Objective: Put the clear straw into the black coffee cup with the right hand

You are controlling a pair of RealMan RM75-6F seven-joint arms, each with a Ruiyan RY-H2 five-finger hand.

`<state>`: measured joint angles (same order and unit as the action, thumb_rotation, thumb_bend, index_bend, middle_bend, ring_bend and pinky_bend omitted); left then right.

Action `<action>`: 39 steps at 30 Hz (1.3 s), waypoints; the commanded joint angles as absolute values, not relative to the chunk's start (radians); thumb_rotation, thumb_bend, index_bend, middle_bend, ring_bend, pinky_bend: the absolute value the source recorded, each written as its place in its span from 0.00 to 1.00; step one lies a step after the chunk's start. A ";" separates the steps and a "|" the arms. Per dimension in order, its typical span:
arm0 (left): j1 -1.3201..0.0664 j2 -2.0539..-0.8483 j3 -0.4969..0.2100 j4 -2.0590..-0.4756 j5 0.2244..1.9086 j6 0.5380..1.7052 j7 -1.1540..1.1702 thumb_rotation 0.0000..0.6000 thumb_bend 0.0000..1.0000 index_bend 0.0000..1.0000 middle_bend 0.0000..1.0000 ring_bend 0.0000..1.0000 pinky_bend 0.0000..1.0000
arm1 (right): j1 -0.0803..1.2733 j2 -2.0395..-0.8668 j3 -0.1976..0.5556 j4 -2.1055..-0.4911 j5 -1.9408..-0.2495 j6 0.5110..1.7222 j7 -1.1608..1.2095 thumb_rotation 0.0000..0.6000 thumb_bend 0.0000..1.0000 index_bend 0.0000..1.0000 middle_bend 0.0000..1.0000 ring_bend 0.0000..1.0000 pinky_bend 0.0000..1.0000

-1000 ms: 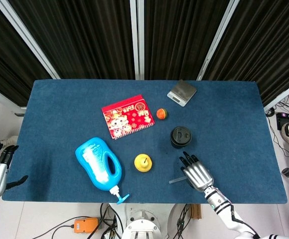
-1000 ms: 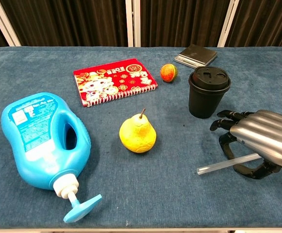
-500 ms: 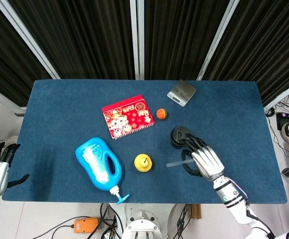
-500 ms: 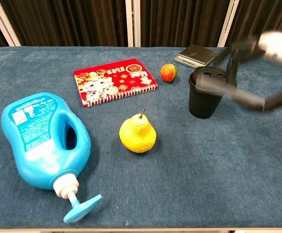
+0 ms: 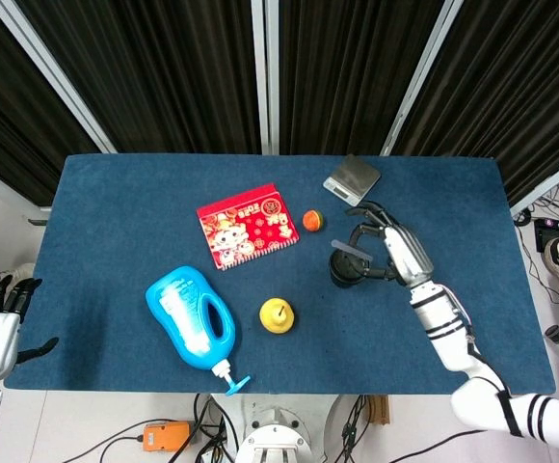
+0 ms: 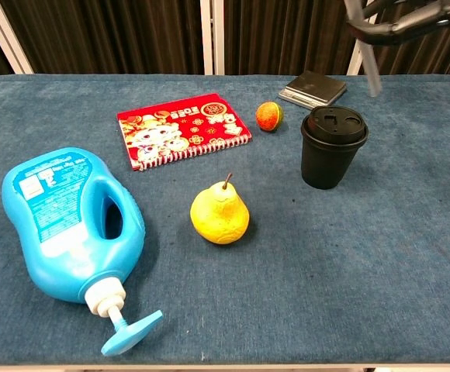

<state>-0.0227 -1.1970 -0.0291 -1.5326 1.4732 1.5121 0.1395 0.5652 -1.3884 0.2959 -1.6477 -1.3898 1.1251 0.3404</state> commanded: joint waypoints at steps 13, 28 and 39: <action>-0.025 -1.198 -0.029 -1.536 1.468 1.508 0.144 1.00 0.05 0.13 0.14 0.03 0.00 | 0.591 -1.509 0.268 -1.462 -1.428 1.154 0.571 1.00 0.59 0.73 0.30 0.16 0.24; -0.026 -1.201 -0.029 -1.532 1.464 1.506 0.145 1.00 0.05 0.13 0.14 0.03 0.00 | 0.601 -1.522 0.249 -1.432 -1.413 1.130 0.578 1.00 0.59 0.73 0.30 0.16 0.23; -0.029 -1.203 -0.029 -1.529 1.457 1.497 0.142 1.00 0.05 0.13 0.14 0.03 0.00 | 0.594 -1.567 0.234 -1.347 -1.423 1.140 0.694 1.00 0.59 0.72 0.30 0.16 0.22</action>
